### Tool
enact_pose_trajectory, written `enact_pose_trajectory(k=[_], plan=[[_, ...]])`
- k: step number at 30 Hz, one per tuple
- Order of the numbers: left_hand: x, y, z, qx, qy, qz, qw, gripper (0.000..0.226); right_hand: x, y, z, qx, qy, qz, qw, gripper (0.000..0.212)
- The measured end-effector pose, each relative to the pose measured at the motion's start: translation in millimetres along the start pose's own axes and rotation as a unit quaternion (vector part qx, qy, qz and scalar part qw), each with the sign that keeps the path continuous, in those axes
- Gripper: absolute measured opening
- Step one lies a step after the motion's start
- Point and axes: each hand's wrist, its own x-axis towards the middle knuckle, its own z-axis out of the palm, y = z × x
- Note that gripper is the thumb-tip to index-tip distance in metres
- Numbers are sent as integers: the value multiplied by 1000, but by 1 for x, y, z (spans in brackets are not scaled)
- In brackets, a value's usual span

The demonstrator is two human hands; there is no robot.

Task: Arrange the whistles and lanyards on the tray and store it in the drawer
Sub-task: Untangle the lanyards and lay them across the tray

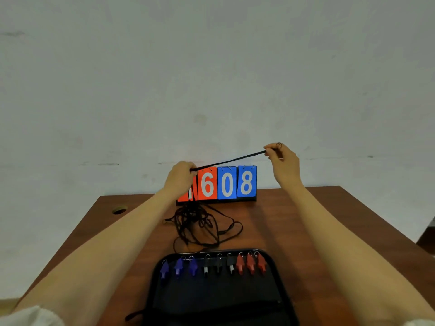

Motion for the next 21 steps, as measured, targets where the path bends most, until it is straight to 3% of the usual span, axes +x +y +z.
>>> enact_pose_trajectory(k=[3,7,10,14,18,21], plan=[[-4,-5,0,-21,-14,-34,999,21,-10,0,4,-21,-38,31,999,15],[-6,-2,-6,-205,29,-87,974,17,-25,2,22,-16,-95,105,990,21],[-5,1,-11,-146,54,-31,987,23,-30,0,44,34,-131,168,976,27],[6,3,-16,-34,27,42,998,32,-32,-3,78,27,-203,142,968,33],[14,-3,-7,61,-79,88,991,32,-32,-12,109,-57,-306,86,946,52],[17,-11,1,59,-95,101,989,19,-28,-7,129,-176,-335,16,925,39]])
